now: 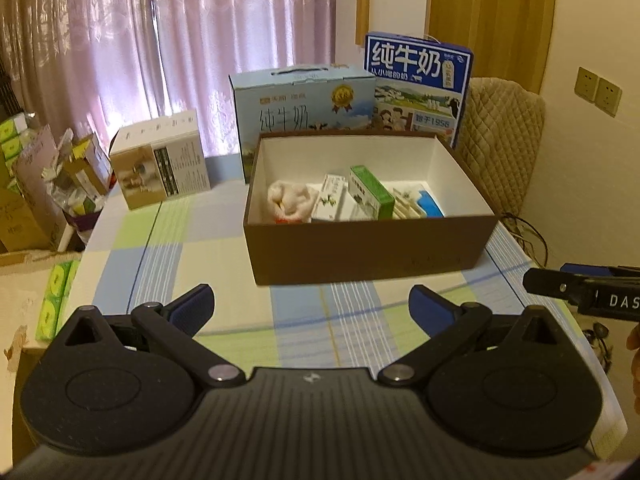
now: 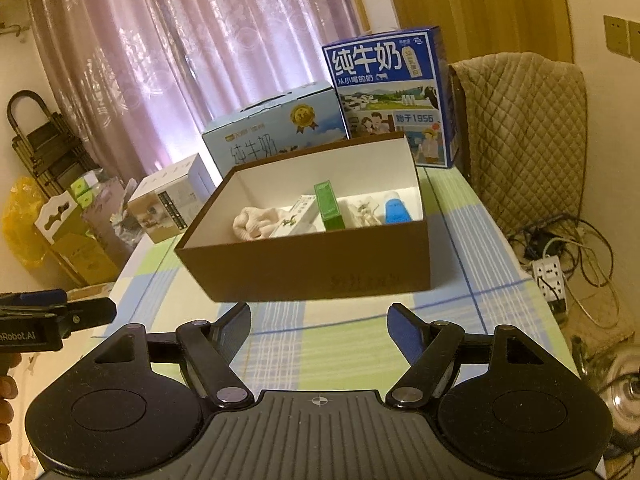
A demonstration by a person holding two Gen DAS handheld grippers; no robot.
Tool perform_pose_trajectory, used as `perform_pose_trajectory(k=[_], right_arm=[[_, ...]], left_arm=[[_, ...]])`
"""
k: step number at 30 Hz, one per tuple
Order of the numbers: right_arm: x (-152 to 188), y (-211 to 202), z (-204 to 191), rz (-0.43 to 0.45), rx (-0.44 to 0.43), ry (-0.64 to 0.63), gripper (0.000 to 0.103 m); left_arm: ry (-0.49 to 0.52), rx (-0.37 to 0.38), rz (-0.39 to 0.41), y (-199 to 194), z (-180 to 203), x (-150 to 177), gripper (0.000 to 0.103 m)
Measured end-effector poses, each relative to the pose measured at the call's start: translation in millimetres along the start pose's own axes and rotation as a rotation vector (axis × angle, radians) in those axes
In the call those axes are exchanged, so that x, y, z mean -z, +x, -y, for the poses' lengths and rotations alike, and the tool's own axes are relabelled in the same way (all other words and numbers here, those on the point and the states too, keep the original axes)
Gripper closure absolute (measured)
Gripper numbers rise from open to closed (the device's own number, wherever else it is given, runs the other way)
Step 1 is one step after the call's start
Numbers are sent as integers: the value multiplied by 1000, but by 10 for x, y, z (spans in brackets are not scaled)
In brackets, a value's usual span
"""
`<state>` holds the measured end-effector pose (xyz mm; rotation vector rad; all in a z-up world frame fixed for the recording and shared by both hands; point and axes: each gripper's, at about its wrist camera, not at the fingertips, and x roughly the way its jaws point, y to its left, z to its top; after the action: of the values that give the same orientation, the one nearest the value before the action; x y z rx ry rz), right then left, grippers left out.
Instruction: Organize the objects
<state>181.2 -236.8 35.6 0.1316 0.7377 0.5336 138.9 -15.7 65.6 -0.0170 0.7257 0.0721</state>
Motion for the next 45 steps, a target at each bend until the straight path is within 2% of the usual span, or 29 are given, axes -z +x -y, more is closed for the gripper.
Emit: perform_pose_trajectory(k=[23, 33, 45], right_arm=[[891, -805, -773, -26, 37, -13, 31], [1210, -930, -1012, -52, 46, -31, 31], [1406, -933, -1182, -86, 49, -48, 31]], left_arm=[[-8, 68, -74, -810, -309, 830, 1], [2, 87, -99, -1009, -386, 1134, 1], [8, 95, -110, -1159, -439, 1339, 1]])
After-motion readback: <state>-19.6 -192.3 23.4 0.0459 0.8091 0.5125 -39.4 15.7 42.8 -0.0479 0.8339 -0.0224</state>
